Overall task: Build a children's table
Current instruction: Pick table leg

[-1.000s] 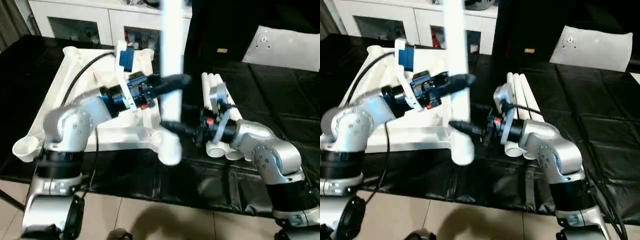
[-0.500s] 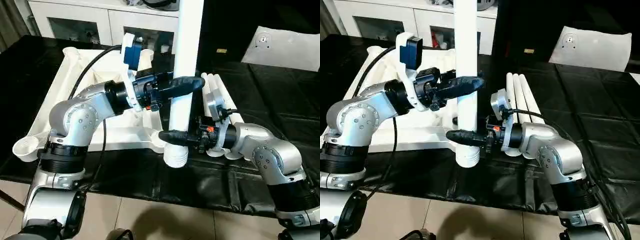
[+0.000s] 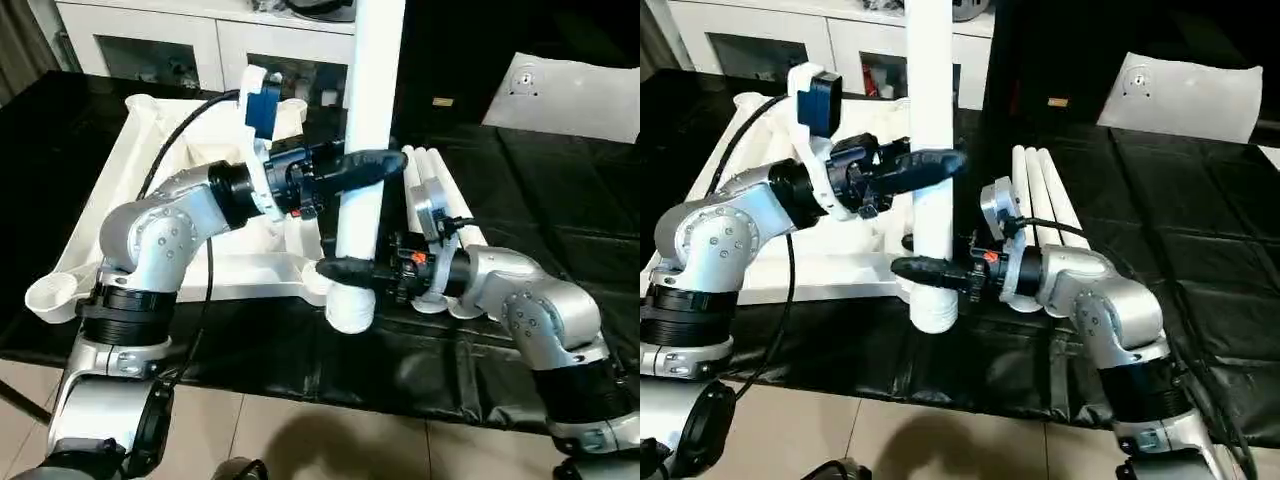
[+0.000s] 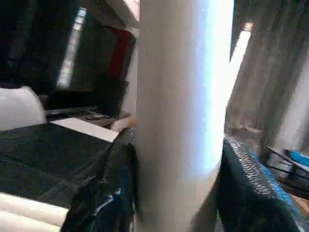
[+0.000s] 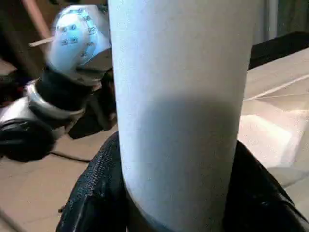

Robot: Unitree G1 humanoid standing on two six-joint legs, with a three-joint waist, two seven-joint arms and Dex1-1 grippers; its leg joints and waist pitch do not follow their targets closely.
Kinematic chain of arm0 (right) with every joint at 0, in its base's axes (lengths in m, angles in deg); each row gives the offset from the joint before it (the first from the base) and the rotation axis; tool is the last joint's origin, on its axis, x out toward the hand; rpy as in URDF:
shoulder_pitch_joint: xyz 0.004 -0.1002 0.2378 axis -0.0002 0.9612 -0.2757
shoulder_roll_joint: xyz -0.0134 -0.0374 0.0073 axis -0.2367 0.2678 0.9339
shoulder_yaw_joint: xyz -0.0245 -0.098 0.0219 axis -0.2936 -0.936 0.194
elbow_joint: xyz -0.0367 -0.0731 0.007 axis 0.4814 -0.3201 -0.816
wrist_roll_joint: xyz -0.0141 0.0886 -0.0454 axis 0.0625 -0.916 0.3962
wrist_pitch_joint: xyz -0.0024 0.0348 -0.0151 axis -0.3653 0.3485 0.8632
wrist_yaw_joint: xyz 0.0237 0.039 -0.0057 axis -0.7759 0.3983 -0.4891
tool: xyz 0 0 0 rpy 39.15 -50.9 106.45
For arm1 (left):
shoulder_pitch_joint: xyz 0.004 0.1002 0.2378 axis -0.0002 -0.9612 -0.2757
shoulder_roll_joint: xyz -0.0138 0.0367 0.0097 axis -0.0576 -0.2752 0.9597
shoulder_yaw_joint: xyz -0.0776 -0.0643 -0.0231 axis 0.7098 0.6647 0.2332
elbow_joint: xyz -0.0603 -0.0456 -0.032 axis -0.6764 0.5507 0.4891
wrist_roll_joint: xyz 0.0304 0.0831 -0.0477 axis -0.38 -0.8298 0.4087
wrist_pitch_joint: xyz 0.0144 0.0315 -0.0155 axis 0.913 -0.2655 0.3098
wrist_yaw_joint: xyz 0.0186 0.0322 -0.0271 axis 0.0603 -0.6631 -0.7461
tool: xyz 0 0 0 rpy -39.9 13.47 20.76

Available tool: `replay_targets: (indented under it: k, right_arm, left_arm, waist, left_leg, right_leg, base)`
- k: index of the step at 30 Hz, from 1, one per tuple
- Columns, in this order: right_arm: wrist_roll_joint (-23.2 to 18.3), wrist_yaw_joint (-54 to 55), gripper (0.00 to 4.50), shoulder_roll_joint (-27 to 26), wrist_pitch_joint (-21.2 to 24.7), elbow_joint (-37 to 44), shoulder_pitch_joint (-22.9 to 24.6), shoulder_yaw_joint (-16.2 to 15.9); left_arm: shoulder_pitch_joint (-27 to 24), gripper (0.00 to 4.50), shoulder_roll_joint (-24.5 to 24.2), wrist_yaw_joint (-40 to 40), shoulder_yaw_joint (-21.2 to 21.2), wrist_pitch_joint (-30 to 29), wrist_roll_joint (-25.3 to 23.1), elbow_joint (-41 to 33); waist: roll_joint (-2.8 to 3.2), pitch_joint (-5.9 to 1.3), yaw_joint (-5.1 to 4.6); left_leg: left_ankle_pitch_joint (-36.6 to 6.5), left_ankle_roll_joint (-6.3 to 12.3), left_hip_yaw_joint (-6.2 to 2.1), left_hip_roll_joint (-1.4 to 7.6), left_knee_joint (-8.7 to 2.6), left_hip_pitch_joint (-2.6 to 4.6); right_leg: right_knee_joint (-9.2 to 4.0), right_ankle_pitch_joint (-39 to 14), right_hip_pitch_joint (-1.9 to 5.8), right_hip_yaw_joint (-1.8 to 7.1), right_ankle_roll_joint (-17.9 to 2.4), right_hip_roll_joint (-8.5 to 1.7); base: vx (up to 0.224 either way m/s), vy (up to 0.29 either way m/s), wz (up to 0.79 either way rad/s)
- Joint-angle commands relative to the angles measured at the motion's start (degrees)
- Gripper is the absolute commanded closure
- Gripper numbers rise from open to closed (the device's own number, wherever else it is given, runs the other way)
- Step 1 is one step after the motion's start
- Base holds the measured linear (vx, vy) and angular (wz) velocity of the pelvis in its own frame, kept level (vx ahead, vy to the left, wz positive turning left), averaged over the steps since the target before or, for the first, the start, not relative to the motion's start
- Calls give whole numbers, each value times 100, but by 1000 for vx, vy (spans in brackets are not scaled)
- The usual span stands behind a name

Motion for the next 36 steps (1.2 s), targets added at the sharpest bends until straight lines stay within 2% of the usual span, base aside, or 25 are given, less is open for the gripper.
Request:
replay_targets:
  k: [1, 3, 8, 10, 12, 13, 14, 17, 19, 25, 27, 31, 36]
  right_arm:
    - [178, 259, 261, -45, -222, -38, -129, 164]
    - [312, 458, 261, -133, -392, -97, -134, 182]
    - [537, 897, 261, -313, -619, -176, -121, 204]
    - [684, 1153, 261, -411, -745, -196, -115, 199]
    - [858, 1519, 261, -596, -900, -199, -105, 175]
    - [858, 1519, 261, -596, -900, -199, -105, 175]
    - [920, 1652, 261, -692, -970, -238, -97, 165]
    - [1010, 1751, 261, -790, -1067, -309, -75, 100]
    - [1092, 1812, 262, -858, -1122, -323, -55, 17]
    - [1138, 1886, 262, -939, -1146, -295, -50, -10]
    - [1156, 1904, 262, -969, -1165, -305, -48, -1]
    - [1179, 1921, 262, -993, -1195, -332, -54, 7]
    - [1202, 1955, 262, -1002, -1218, -366, -70, 15]
  left_arm:
    - [-9, 192, 28, -238, 0, 196, -244, -75]
    - [-98, 160, 99, -475, 27, 347, -386, -107]
    - [-329, 156, 217, -973, 10, 553, -672, -365]
    - [-381, 156, 314, -1508, -13, 656, -990, -431]
    - [-493, 156, 497, -2387, -66, 677, -1476, -559]
    - [-493, 156, 497, -2387, -66, 677, -1476, -559]
    - [-611, 185, 656, -2767, -119, 637, -1628, -706]
    - [-782, 192, 954, -3287, -175, 612, -1799, -875]
    - [-939, 197, 1223, -3696, -286, 666, -2023, -923]
    - [-1074, 198, 1479, -4044, -375, 701, -2167, -982]
    - [-1085, 226, 1543, -4177, -363, 691, -2198, -1048]
    - [-1095, 251, 1594, -4261, -337, 678, -2211, -1134]
    - [-1106, 259, 1600, -4349, -315, 679, -2247, -1132]
  waist:
    - [0, -424, 15]
    - [0, -420, 6]
    - [2, -430, 2]
    - [2, -424, -7]
    - [19, -425, -9]
    - [9, -426, -21]
    - [-3, -420, -19]
    - [-9, -423, -27]
    - [-12, -416, -30]
    - [-11, -410, -28]
    - [-18, -410, -29]
    - [-21, -404, -30]
    - [-31, -398, -30]
  left_leg:
    - [-228, 104, 2, 250, -329, 29]
    - [-281, 53, -2, 255, -338, 31]
    - [-204, 71, -6, 257, -337, 23]
    - [-270, 58, -7, 267, -341, 33]
    - [-294, 27, -11, 277, -341, 37]
    - [-273, 15, -14, 281, -341, 26]
    - [-266, 35, -7, 257, -339, 29]
    - [-268, 59, -6, 267, -329, 14]
    - [-312, 89, -6, 261, -328, 14]
    - [-391, 74, -15, 254, -335, 18]
    - [-382, 86, -16, 256, -335, 18]
    - [-385, 116, -20, 257, -336, 13]
    - [-428, 112, -17, 254, -338, 14]
  right_leg:
    - [-420, -13, 336, 270, -1165, -530]
    - [-422, -87, 336, 272, -1112, -528]
    - [-403, 130, 343, 275, -1101, -521]
    - [-408, 74, 336, 275, -1088, -520]
    - [-409, 45, 335, 278, -1076, -528]
    - [-401, 91, 344, 281, -1074, -527]
    - [-413, 73, 343, 279, -1053, -513]
    - [-414, 122, 347, 282, -1079, -521]
    - [-434, 59, 345, 289, -1024, -514]
    - [-456, -141, 328, 289, -915, -502]
    - [-452, -85, 323, 288, -933, -500]
    - [-452, -90, 322, 286, -940, -509]
    - [-469, -254, 312, 287, -884, -507]
  base:
    - [0, 0, 0]
    - [0, 0, 0]
    - [0, 0, 0]
    - [0, 0, 0]
    - [0, 0, 0]
    - [0, 0, 0]
    - [0, 0, 0]
    - [0, 0, 0]
    - [0, 0, 0]
    - [0, 0, 0]
    - [0, 0, 0]
    - [0, 0, 0]
    - [0, 0, 0]
